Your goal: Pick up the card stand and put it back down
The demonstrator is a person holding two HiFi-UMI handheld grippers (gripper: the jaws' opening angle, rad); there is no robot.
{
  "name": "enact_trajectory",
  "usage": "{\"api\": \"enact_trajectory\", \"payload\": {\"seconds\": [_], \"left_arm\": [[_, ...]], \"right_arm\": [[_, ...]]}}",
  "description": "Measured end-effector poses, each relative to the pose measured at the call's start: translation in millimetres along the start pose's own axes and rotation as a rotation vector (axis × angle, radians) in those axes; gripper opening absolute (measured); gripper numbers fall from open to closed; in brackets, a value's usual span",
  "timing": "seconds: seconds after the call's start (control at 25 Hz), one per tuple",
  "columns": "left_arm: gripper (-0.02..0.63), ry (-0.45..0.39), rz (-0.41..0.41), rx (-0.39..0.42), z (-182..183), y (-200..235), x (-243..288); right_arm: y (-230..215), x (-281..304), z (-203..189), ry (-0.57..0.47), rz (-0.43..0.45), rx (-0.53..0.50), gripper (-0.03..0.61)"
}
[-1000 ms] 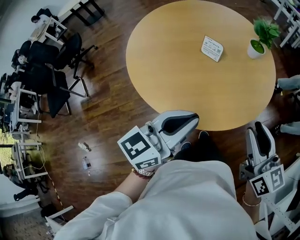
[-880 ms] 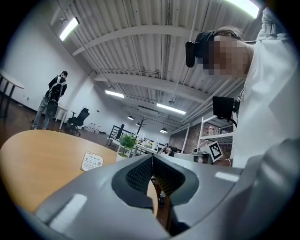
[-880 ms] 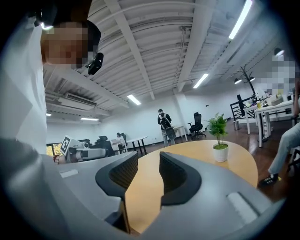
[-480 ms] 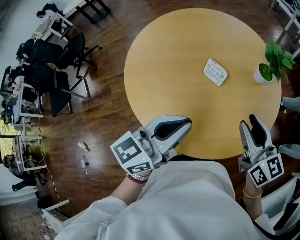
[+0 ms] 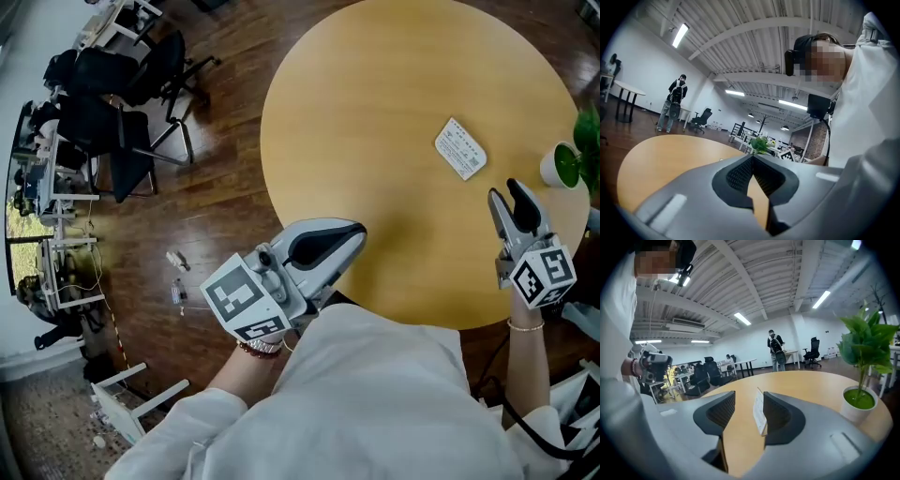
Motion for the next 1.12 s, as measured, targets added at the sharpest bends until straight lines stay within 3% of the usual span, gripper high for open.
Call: {"api": "enact_trajectory", "payload": {"seconds": [0.24, 0.4, 0.52, 0.6, 0.72, 0.96, 1.12], "left_arm": [[0.0, -0.023, -0.007, 0.01, 16.5, 20.5, 8.6], [0.0, -0.002, -0.043, -0.04, 10.6, 32.7, 16.1], [0.0, 0.02, -0.051, -0.072, 0.3, 48.4, 20.5], [0.0, 0.015, -0.071, -0.104, -7.8, 62.5, 18.6], [0.0, 0.016, -0.093, -0.113, -14.4, 78.7, 19.4], [0.0, 0.007, -0.18, -0.117, -17.4, 99.6, 27.2], [0.0, -0.018, -0.177, -0.104, -10.1, 98.6, 26.4]], "right_arm": [[-56.1, 55.0, -36.3, 0.115, -0.052, 0.12, 0.205], [-68.1, 79.4, -47.0, 0.133, -0.027, 0.177, 0.213], [-67.0, 94.6, -48.5, 0.141, -0.03, 0.154, 0.156], [-63.3, 107.0, -49.8, 0.129, -0.047, 0.136, 0.072], [-53.8, 117.1, -49.5, 0.149, -0.063, 0.13, 0.02], [-9.8, 92.6, -16.3, 0.114, -0.107, 0.109, 0.018], [24.8, 52.9, 5.4, 0.047, -0.13, 0.111, 0.018]]}}
Point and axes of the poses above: the fingertips, and each gripper's own axes: x forward along the fingers, y to its left, z out of its top, the point moved 10 cm from there along -x, backward along the fingers, and after that the axes turned 10 degrees about z, right-handed, at the moved point
